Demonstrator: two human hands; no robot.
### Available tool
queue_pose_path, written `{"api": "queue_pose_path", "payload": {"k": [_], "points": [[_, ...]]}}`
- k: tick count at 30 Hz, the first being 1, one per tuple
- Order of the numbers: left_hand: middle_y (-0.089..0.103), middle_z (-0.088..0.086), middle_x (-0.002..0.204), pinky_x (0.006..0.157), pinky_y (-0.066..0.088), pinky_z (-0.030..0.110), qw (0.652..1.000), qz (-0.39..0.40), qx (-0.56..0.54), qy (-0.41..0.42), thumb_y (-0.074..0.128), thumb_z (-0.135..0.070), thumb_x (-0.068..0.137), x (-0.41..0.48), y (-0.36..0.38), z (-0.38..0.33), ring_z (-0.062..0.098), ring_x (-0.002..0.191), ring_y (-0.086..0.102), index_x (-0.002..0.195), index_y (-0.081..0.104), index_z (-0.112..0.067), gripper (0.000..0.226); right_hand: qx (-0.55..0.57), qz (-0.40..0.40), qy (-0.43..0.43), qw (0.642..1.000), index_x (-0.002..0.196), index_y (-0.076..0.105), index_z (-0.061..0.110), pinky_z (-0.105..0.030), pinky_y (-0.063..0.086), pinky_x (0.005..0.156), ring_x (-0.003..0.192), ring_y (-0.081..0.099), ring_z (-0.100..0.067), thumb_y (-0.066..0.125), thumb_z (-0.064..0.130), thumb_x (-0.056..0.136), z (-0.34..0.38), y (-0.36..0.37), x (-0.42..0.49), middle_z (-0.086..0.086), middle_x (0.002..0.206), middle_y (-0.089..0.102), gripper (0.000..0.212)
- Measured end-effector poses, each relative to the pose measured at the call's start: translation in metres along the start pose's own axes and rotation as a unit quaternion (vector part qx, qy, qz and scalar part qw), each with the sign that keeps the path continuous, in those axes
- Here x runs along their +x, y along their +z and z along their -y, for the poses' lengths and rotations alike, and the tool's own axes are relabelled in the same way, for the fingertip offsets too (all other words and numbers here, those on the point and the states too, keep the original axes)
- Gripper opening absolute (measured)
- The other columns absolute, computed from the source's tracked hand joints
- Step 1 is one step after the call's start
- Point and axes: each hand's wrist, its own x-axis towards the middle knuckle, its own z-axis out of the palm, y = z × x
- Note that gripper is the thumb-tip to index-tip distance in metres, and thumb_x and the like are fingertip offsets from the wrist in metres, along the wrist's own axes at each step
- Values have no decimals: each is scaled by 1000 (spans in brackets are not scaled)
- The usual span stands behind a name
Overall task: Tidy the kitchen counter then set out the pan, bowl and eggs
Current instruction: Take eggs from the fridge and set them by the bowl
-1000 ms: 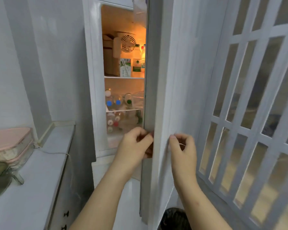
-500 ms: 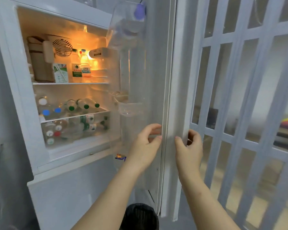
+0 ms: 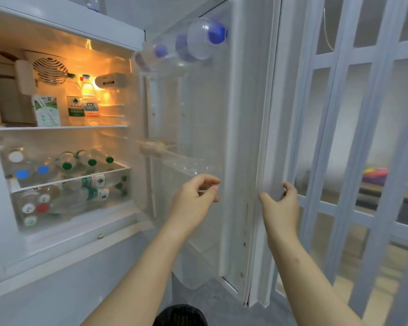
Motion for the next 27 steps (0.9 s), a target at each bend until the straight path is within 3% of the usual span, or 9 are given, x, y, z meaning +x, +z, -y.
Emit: {"api": "queue_pose_path", "payload": {"k": [3, 6, 10, 13, 20, 27], "points": [[62, -6, 79, 71, 50, 29, 1000, -7, -21, 8, 52, -5, 92, 18, -13, 1, -7, 57, 60, 80, 60, -28, 27, -13, -11, -47, 999, 144, 29, 17, -39, 27, 112, 138, 27, -22, 57, 15, 85, 16, 6, -4, -2, 150, 28, 65], [63, -7, 79, 70, 50, 26, 999, -16, -26, 33, 52, -5, 92, 39, -30, 3, -2, 64, 62, 80, 60, -28, 27, -73, -53, -190, 978, 132, 46, 16, -30, 22, 110, 136, 26, -18, 59, 13, 85, 38, 19, -11, -1, 145, 33, 49], [63, -5, 74, 65, 51, 21, 995, -46, -36, 75, 51, -3, 92, 82, -65, 9, 3, 62, 61, 81, 61, -26, 27, -98, -61, -373, 921, 103, 65, 12, -26, 34, 92, 104, 49, -18, 58, 16, 80, 77, 67, -14, 3, 103, 60, 24], [63, -3, 72, 64, 51, 23, 991, -77, -19, 104, 52, -4, 92, 119, -101, 17, 4, 59, 60, 79, 61, -27, 28, -135, -12, -443, 886, 90, 69, 11, -20, 34, 78, 92, 56, -21, 55, 16, 80, 104, 116, -7, 0, 91, 68, 18], [66, -4, 101, 96, 46, 35, 980, -51, 174, 77, 53, -14, 89, 213, -175, 57, 18, 103, 60, 89, 63, -30, 18, -331, 158, -344, 864, 115, 61, 15, -34, 44, 91, 114, 50, -26, 42, 12, 92, 134, 235, 17, -7, 120, 59, 31], [58, -4, 124, 86, 37, 24, 927, 131, 340, 84, 54, -26, 90, 270, -201, 86, 14, 115, 50, 112, 61, -26, 23, -411, 176, -210, 869, 113, 61, 10, -35, 50, 87, 106, 57, -30, 44, 9, 89, 125, 305, 44, -10, 115, 62, 29]]}}
